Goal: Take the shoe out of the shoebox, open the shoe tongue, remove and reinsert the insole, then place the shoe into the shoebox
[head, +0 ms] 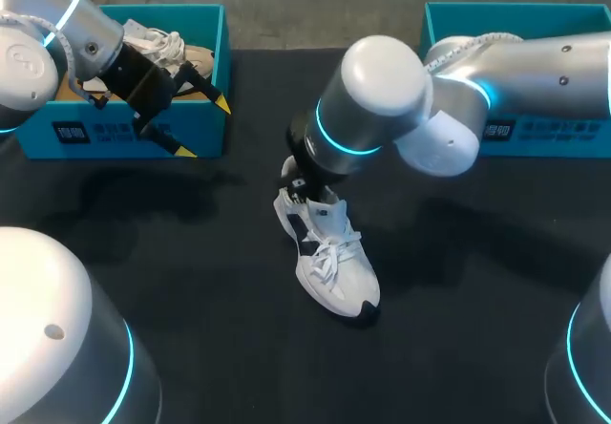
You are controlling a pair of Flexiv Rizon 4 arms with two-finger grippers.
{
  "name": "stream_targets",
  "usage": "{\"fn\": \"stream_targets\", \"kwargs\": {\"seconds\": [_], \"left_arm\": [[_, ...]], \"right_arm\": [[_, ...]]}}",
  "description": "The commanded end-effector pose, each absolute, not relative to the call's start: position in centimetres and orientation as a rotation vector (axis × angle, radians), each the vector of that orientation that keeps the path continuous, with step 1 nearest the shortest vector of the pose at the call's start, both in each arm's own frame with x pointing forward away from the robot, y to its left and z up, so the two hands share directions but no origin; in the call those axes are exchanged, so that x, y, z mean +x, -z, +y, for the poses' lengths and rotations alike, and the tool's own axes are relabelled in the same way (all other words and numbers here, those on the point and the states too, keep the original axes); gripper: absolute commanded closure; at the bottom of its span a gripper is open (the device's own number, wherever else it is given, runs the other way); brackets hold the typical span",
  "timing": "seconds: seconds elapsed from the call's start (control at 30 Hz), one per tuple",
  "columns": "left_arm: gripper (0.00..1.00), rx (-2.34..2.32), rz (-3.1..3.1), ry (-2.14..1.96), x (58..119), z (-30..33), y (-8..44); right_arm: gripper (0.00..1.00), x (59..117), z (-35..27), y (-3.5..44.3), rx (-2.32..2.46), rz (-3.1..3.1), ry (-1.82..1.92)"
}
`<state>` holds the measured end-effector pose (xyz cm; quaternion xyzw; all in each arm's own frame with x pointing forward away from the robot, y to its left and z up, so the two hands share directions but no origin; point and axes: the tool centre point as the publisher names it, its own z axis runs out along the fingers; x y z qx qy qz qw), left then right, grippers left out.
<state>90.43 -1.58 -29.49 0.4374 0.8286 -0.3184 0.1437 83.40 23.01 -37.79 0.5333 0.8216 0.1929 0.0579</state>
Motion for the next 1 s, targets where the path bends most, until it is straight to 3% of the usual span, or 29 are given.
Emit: {"fn": "stream_targets", "kwargs": {"seconds": [0.03,0.77,1.0], "left_arm": [[0.00,1.262,2.391,0.913,90.4,-1.6,29.5],[0.00,1.262,2.391,0.913,90.4,-1.6,29.5],[0.00,1.262,2.391,0.913,90.4,-1.6,29.5]], "right_arm": [[1.00,83.3,22.6,36.7,1.615,2.510,-0.556],[1.00,80.6,21.9,35.8,1.702,2.539,-0.308],[0.86,79.6,21.4,35.6,1.723,2.543,-0.265]]}}
